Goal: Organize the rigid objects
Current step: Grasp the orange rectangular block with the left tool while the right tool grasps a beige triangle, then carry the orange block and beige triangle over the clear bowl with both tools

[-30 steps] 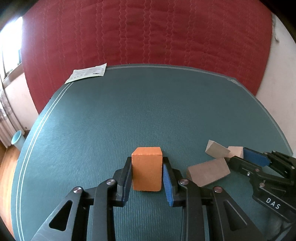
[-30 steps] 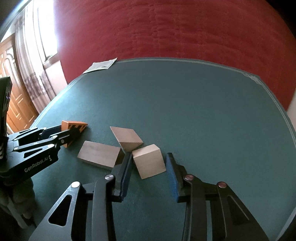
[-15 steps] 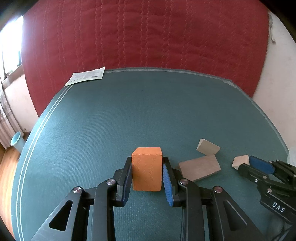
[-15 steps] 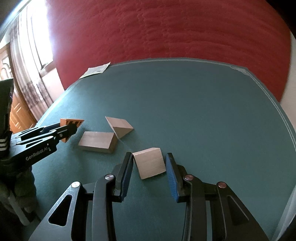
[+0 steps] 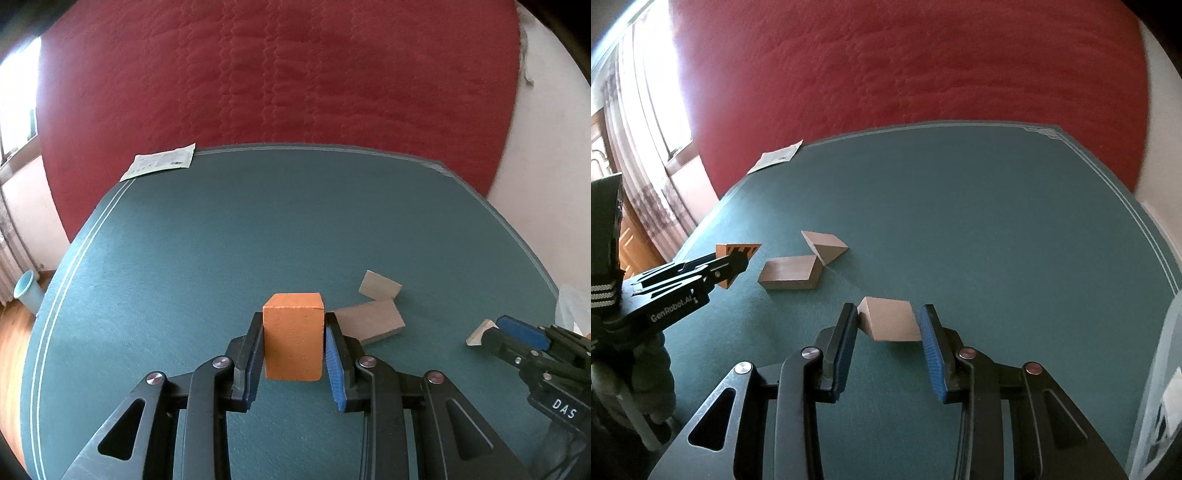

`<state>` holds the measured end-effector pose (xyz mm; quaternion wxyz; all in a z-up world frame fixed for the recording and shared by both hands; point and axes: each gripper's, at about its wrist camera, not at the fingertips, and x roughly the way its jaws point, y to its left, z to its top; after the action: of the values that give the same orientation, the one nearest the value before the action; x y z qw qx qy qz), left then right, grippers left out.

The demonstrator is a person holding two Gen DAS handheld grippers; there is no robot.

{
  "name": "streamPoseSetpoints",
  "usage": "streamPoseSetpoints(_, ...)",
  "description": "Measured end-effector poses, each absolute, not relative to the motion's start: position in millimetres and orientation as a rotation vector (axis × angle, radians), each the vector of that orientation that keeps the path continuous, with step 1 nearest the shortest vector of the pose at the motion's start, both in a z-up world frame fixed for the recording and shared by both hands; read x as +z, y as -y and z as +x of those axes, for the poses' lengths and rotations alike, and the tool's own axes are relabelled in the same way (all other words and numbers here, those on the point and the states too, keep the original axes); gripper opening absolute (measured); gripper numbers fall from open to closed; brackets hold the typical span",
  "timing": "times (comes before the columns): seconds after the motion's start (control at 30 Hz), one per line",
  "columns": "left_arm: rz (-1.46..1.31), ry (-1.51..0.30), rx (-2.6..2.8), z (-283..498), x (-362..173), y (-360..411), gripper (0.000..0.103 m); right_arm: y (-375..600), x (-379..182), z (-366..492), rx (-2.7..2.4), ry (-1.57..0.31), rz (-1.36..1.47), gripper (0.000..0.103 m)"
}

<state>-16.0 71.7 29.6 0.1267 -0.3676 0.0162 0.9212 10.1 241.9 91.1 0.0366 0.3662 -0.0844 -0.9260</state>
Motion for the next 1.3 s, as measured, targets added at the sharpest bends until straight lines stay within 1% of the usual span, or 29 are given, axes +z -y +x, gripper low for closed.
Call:
streamPoseSetpoints(0.07, -1.064, -0.046, 2.674, -14.7, 30.1, -72.7, 0.032, -244.7, 92.3, 14.0, -2.848, 0.274, 1.12, 0.035)
streamPoseSetpoints(0.1, -1.061, -0.047, 2.673, -13.9, 30.2, -73.3, 0.032, -245.9, 92.9, 16.2, -2.852, 0.279, 1.117, 0.033)
streamPoseSetpoints(0.13, -1.056, -0.05, 2.67, -11.8, 30.3, -74.3, 0.032, -246.7, 93.6, 17.0, -2.855, 0.279, 1.115, 0.028)
streamPoseSetpoints(0.37, -1.03, -0.07, 2.646, -1.9, 32.9, -83.1, 0.032, -255.1, 91.7, 26.1, -2.844, 0.283, 1.121, 0.028)
streamPoseSetpoints(0.5, -1.017, -0.077, 2.633, 3.2, 33.4, -85.9, 0.032, -261.4, 87.2, 32.6, -2.834, 0.314, 1.145, 0.031)
streamPoseSetpoints(0.57, -1.015, -0.083, 2.626, 4.6, 33.0, -87.8, 0.032, -263.5, 83.9, 33.5, -2.84, 0.325, 1.156, 0.037)
streamPoseSetpoints(0.63, -1.015, -0.088, 2.621, 5.9, 32.6, -89.8, 0.032, -264.7, 82.1, 32.8, -2.845, 0.337, 1.161, 0.042)
streamPoseSetpoints(0.73, -1.015, -0.091, 2.615, 6.4, 31.9, -90.7, 0.032, -263.5, 82.4, 30.3, -2.844, 0.346, 1.158, 0.043)
streamPoseSetpoints(0.9, -1.014, -0.1, 2.604, 7.5, 30.7, -89.5, 0.032, -250.1, 80.1, 19.7, -2.842, 0.265, 1.148, 0.047)
streamPoseSetpoints(1.03, -1.013, -0.104, 2.599, 11.5, 30.5, -90.9, 0.032, -243.9, 72.3, 6.2, -2.839, 0.235, 1.19, 0.047)
streamPoseSetpoints(1.1, -1.013, -0.103, 2.596, 13.8, 30.4, -90.3, 0.032, -241.4, 71.2, 6.6, -2.85, 0.204, 1.197, 0.046)
streamPoseSetpoints(1.17, -1.017, -0.1, 2.596, 13.9, 30.1, -90.2, 0.032, -239.2, 71.3, 7.5, -2.859, 0.176, 1.199, 0.031)
streamPoseSetpoints(1.3, -1.013, -0.104, 2.595, 19.4, 31.1, -91.2, 0.032, -241.5, 72.6, 11.5, -2.87, 0.185, 1.193, 0.031)
